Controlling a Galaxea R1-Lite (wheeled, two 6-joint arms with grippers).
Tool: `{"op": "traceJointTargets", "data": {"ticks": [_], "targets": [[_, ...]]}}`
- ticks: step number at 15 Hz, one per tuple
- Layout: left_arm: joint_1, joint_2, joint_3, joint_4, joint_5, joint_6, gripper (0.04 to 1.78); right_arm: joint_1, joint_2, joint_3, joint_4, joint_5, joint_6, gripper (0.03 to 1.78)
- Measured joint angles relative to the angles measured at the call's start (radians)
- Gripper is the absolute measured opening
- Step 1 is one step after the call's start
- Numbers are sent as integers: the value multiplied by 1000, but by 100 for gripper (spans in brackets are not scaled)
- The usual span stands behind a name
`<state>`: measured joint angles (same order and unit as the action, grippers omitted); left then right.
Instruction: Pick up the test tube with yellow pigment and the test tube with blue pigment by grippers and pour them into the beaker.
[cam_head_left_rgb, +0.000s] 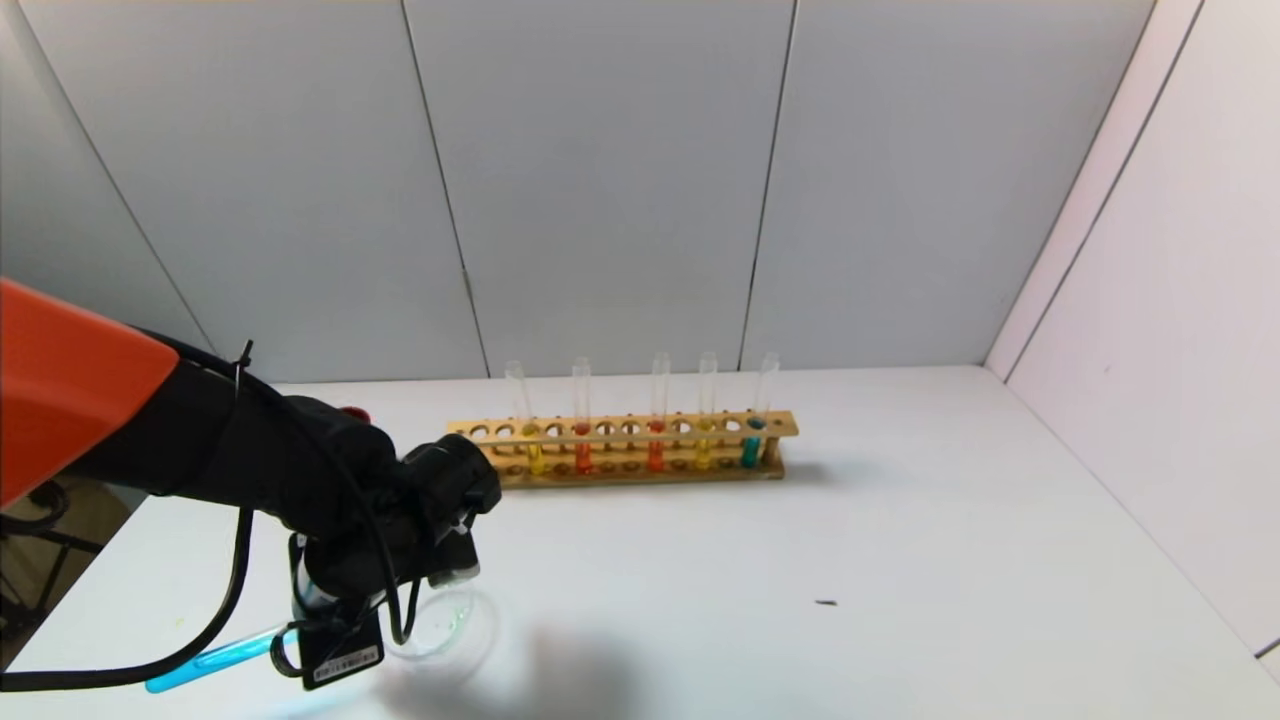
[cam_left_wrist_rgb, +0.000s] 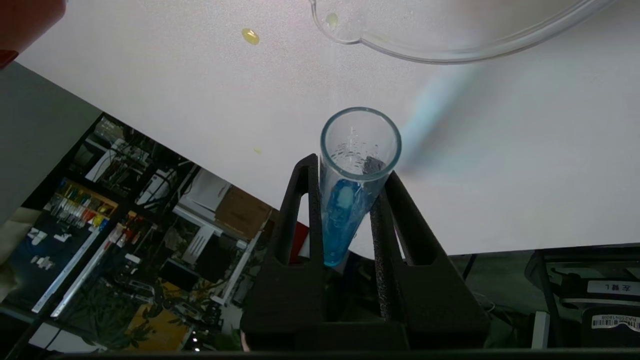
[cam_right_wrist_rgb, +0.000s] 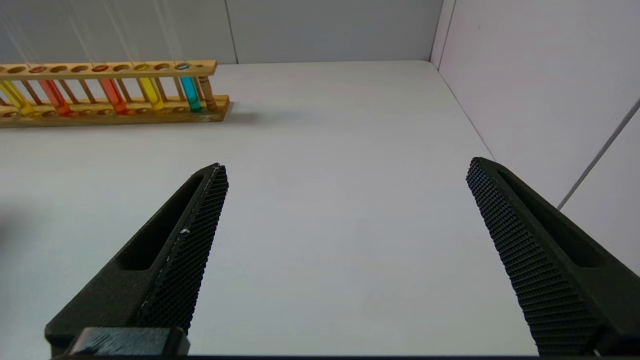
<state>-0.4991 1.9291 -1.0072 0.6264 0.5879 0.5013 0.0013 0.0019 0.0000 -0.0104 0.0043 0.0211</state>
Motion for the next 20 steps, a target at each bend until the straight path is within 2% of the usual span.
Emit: {"op": "traceJointTargets", "data": {"ticks": [20], "targets": [[-48,62,-133,208,37,-1,33,0,0,0,0,0,0,174]]}}
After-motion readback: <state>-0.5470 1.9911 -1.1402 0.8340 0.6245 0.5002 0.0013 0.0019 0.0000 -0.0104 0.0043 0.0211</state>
